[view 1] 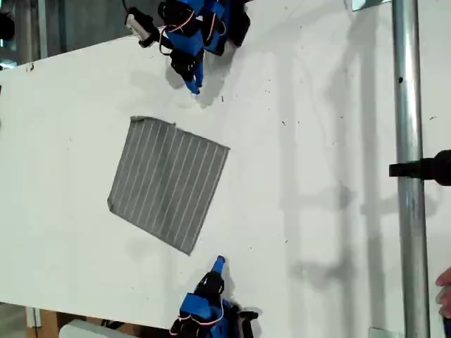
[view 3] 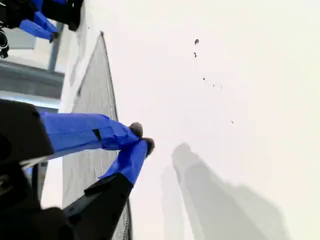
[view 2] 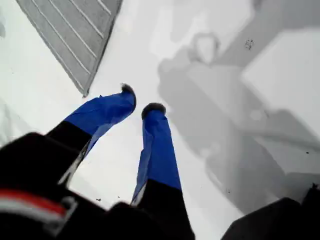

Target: Grasp corners of a towel and fold twice.

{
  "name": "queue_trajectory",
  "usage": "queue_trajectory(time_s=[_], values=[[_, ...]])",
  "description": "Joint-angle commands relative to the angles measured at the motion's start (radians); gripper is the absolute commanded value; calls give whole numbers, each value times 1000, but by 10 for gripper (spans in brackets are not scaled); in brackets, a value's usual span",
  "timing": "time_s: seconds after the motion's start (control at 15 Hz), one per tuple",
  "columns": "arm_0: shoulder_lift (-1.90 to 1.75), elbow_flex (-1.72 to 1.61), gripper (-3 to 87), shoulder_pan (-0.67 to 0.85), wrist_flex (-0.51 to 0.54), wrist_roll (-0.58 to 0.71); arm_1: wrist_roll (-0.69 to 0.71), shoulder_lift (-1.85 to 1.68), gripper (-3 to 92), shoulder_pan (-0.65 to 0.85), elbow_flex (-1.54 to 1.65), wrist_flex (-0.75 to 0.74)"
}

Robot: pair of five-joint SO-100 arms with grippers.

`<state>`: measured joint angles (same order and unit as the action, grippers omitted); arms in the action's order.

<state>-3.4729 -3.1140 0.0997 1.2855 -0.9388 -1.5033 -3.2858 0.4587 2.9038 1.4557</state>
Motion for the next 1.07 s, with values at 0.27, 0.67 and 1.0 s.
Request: queue_trajectory(time_s=[0.27, 0.67, 1.0], values=[[0, -6, -10, -2, -2, -52, 11, -2, 88, -5, -12, 9], [0, -6, -6, 38, -2, -456, 11, -2, 88, -5, -12, 9], [0, -6, -26, 117, 2, -454, 11, -2, 88, -5, -12, 9]])
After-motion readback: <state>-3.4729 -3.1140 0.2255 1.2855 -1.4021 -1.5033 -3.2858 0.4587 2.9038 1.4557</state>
